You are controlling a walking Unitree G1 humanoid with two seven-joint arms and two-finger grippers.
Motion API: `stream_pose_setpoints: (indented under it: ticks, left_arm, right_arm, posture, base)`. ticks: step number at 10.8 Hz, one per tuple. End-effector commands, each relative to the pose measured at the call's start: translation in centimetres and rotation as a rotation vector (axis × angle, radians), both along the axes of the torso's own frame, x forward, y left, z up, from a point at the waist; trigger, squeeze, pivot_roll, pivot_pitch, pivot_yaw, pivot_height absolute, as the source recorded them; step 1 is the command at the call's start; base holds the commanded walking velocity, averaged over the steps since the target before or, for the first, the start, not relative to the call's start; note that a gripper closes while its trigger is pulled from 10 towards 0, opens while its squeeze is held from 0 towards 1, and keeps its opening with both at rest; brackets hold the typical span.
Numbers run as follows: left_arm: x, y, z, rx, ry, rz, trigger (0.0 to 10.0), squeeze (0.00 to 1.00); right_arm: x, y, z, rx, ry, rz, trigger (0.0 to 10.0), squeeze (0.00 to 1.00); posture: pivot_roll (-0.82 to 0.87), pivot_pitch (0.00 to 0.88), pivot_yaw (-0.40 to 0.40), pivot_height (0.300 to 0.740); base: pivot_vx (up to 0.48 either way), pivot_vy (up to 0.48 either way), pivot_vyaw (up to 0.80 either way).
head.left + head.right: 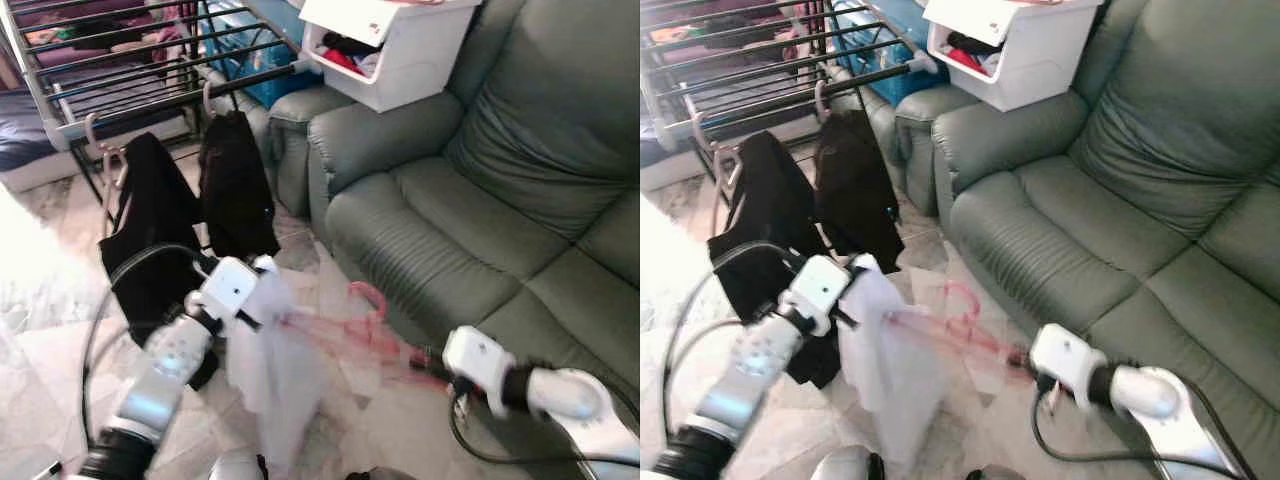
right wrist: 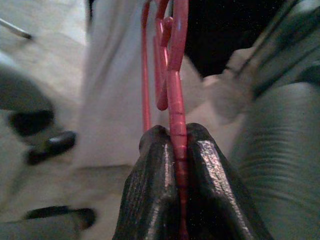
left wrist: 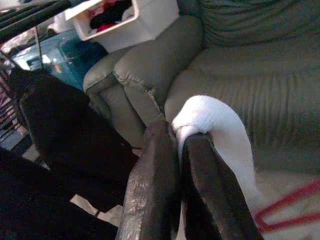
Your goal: Hang hanger
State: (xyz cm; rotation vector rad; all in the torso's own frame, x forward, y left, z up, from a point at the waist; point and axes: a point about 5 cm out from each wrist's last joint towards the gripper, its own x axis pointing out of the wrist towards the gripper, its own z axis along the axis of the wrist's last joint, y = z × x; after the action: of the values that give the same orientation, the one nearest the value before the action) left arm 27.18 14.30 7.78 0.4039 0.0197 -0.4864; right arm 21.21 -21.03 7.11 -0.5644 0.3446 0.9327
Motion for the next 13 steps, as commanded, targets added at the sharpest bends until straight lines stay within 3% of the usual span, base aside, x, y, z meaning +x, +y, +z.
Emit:
stream_pose_setpoints:
  ticks: [1,3,5,6,9,10,12,13]
  left_arm:
    - [0.2,0.1,0.3,-0.004,-0.032,0.012,10.0,0.00]
    - [0.0,0.6,-0.1,-0.015,-0.011,0.069,10.0,0.00]
    - [-0.6,3.4,-3.0,-0.171,0.147,0.312,10.0,0.00]
    - [-0.9,3.7,-3.8,-0.205,0.170,0.343,10.0,0.00]
    - [0.8,2.3,-2.0,-0.146,0.096,0.255,10.0,0.00]
    - [0.8,0.6,-1.3,-0.087,0.076,0.107,10.0,0.00]
    - [0.8,-1.2,-0.2,-0.084,0.051,0.024,10.0,0.00]
    - [1.0,-1.8,0.4,-0.100,0.043,-0.004,10.0,0.00]
  right_arm:
    - [1.0,-0.6,0.4,-0.014,-0.067,-0.089,10.0,0.00]
    - [1.7,0.0,0.4,0.029,-0.135,-0.246,10.0,0.00]
    - [1.5,1.0,-0.3,0.160,-0.173,-0.384,10.0,0.00]
    - [1.3,1.8,-0.9,0.194,-0.167,-0.412,10.0,0.00]
    - [1.5,3.4,-1.4,0.220,-0.157,-0.407,10.0,0.00]
    - [2.3,3.1,-0.8,0.252,-0.168,-0.424,10.0,0.00]
    - [3.7,2.5,-0.2,0.299,-0.180,-0.507,10.0,0.00]
    - [3.9,2.8,-0.4,0.266,-0.188,-0.510,10.0,0.00]
  posture:
    - [-0.05,0.000,0.004,0.740]
    - [-0.05,0.000,0.015,0.740]
    - [-0.04,0.000,-0.016,0.740]
    - [-0.04,0.000,-0.035,0.740]
    - [-0.03,0.000,-0.049,0.740]
    - [-0.04,0.000,-0.028,0.740]
    - [-0.04,0.000,-0.007,0.740]
    - [-0.04,0.000,0.001,0.740]
  base:
    - [0.000,0.000,0.00]
    - [0.000,0.000,0.00]
    - [0.000,0.000,0.00]
    - [0.000,0.000,0.00]
    - [0.000,0.000,0.00]
    - [0.000,0.000,0.00]
    - [0.000,0.000,-0.23]
    - [0.000,0.000,-0.80]
